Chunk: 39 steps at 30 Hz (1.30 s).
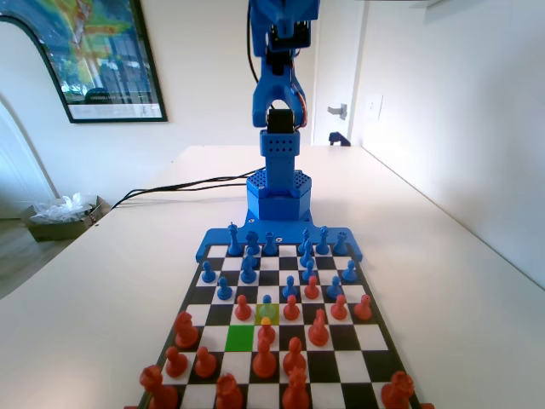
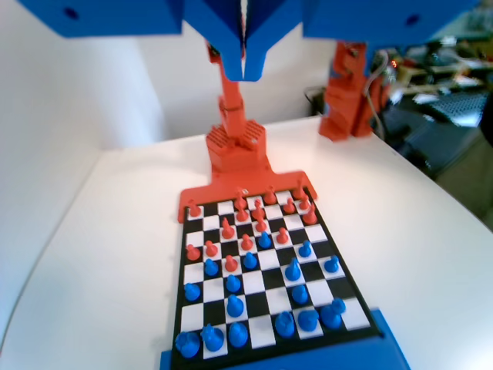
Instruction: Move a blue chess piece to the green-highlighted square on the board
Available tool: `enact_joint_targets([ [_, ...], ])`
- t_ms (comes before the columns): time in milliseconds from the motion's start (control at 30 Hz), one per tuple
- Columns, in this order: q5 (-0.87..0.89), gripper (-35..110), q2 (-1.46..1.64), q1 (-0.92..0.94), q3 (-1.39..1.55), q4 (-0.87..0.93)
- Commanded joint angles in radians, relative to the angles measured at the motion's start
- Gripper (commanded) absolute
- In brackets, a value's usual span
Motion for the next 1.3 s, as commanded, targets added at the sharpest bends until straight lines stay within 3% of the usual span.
enact_joint_targets([
  [0,0.025,2,-0.147,0.038,-0.081,-0.025],
  [667,0.058,3,-0.634,0.210,-0.043,-0.209],
  [1267,0.186,9,-0.868,0.193,0.163,-0.572],
])
